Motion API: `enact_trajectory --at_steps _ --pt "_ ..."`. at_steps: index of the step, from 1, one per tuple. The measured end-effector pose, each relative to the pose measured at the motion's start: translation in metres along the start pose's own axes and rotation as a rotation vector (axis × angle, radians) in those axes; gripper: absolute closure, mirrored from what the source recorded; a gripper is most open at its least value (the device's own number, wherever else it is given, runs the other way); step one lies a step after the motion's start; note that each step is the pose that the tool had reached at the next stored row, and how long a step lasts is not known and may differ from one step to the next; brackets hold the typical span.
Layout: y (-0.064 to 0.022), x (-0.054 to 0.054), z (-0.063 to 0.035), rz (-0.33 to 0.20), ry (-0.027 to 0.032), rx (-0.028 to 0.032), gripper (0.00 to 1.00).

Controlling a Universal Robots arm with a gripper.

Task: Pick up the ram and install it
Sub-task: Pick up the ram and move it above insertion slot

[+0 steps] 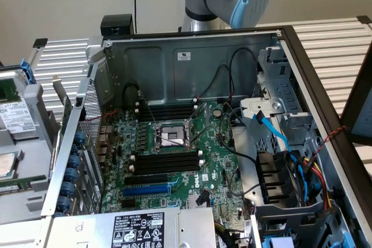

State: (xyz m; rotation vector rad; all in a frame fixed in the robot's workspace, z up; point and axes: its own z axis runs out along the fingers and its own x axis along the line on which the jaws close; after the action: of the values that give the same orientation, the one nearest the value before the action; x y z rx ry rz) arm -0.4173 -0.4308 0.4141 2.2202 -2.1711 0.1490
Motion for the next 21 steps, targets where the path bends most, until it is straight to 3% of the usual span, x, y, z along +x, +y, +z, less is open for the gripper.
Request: enact_trajectory --at_steps 21 --pt "-0.0881 0.002 0.0039 0.0 -0.0017 0.0007 0.88"
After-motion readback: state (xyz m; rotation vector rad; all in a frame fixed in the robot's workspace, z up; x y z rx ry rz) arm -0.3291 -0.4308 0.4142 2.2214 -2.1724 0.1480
